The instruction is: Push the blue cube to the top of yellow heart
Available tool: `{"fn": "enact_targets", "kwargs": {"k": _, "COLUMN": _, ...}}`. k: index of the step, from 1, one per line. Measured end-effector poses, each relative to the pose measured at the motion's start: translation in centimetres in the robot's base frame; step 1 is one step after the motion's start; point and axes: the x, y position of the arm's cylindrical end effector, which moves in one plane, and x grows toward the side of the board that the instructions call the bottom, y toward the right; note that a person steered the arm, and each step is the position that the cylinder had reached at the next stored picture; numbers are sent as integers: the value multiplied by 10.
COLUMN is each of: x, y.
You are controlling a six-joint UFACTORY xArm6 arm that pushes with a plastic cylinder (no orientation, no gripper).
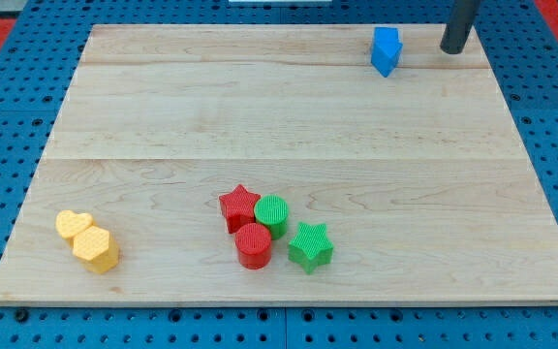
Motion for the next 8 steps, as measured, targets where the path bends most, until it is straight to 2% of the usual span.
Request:
{"fn": "enact_targets", "kwargs": {"k": 1, "x": -21, "y": -21}}
{"fn": "enact_targets", "kwargs": {"k": 2, "x": -22, "y": -67}}
{"fn": "enact_targets", "kwargs": {"k": 3, "x": -5, "y": -103}}
{"fn": "enact_targets", "kwargs": {"k": 5, "x": 42, "y": -119}}
{"fn": "enact_targets", "kwargs": {"k": 6, "x": 28, "y": -130}}
{"fn": "enact_targets", "kwargs": {"k": 7, "x": -7, "y": -132}}
{"fn": "enact_targets", "kwargs": {"k": 8, "x": 16, "y": -222}}
